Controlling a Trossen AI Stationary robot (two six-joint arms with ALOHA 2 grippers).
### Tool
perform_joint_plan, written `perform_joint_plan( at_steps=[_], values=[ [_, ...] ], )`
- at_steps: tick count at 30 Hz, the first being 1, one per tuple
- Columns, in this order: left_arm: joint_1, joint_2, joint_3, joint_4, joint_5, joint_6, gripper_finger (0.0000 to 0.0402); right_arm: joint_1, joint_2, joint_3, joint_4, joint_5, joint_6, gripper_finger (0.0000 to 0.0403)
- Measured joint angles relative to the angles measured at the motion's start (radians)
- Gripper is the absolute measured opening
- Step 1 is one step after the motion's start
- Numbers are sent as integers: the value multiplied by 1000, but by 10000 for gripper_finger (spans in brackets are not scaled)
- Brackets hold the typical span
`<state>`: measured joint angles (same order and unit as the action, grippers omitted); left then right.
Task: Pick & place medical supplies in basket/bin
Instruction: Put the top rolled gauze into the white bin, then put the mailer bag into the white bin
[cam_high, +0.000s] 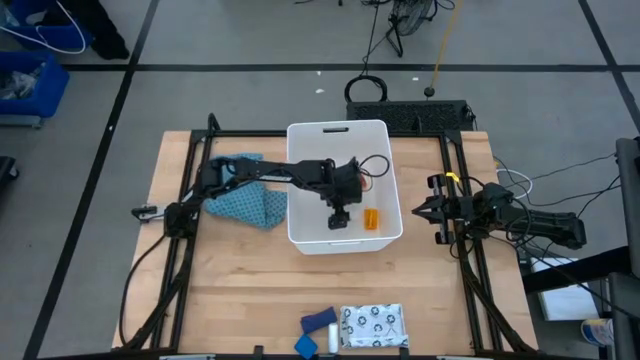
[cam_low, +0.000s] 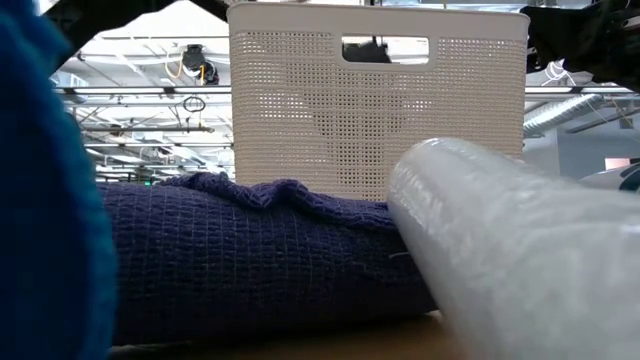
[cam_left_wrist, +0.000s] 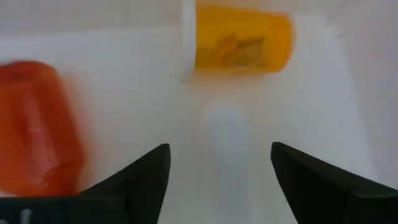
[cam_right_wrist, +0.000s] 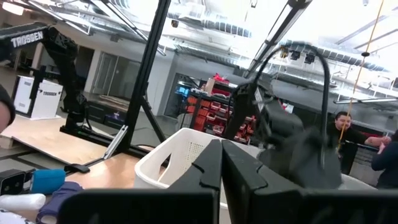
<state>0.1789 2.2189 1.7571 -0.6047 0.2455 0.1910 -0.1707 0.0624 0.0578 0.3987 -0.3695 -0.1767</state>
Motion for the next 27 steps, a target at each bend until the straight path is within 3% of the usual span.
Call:
perform_joint_plan(
  at_steps=[6,12,15,22,27],
  values=[
    [-5,-118,52,-59,-29,31,307,0,3,0,-9,0,-1,0],
    [-33,-326,85,-174,-102,116,295,0,6,0,-7,0,-1,0],
    [-64,-435,85,-241,-168,166,241,0,6,0,-7,0,8,0],
    [-118,-630,77,-427,-266,71,25,0,6,0,-7,0,8,0],
    [-163,-774,-51,-418,-373,25,16,0,6,0,-7,0,21,0]
  ],
)
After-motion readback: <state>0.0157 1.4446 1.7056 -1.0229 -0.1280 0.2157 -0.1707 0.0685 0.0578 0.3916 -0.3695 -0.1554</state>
